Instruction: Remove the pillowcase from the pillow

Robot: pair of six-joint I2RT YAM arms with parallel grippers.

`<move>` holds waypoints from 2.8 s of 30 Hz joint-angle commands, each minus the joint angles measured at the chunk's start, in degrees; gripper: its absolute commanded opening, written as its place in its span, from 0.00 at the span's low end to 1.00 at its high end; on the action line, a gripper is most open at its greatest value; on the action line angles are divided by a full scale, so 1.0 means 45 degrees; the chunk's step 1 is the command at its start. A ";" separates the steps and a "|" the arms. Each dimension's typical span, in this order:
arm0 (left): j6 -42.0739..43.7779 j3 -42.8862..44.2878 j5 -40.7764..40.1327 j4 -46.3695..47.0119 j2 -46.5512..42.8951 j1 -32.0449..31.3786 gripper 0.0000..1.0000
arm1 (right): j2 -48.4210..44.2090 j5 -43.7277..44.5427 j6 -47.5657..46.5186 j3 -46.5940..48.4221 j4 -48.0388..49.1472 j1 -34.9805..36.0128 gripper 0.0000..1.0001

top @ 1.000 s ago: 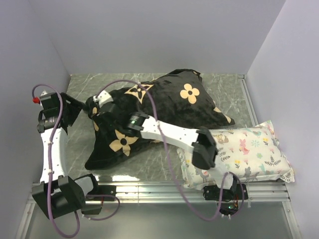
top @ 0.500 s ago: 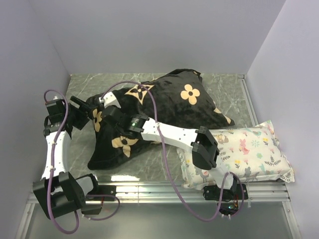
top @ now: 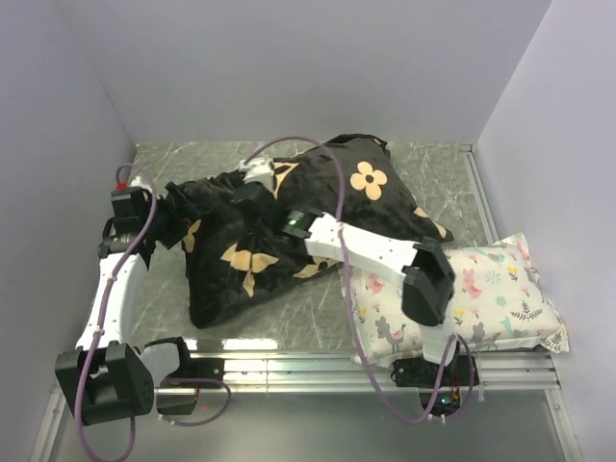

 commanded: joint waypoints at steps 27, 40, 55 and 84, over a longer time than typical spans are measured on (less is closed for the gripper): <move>0.0561 0.3347 -0.6707 -0.1251 0.3048 -0.7952 0.99 | -0.2492 -0.2825 0.4244 -0.4930 0.3188 -0.3441 0.00; 0.1010 0.4185 -0.9756 -0.2598 0.2662 -0.7448 0.00 | -0.2706 -0.2025 0.3130 -0.4831 0.2387 -0.4241 0.00; 0.1224 0.1787 -0.7264 -0.2485 0.0001 -0.0633 0.01 | -0.4015 -0.2766 0.4224 -0.7135 0.2777 -0.6976 0.00; 0.1849 0.1608 -0.4835 -0.0821 0.2972 -0.2367 0.01 | -0.4698 -0.3625 0.0903 -0.3193 0.0394 -0.4087 0.61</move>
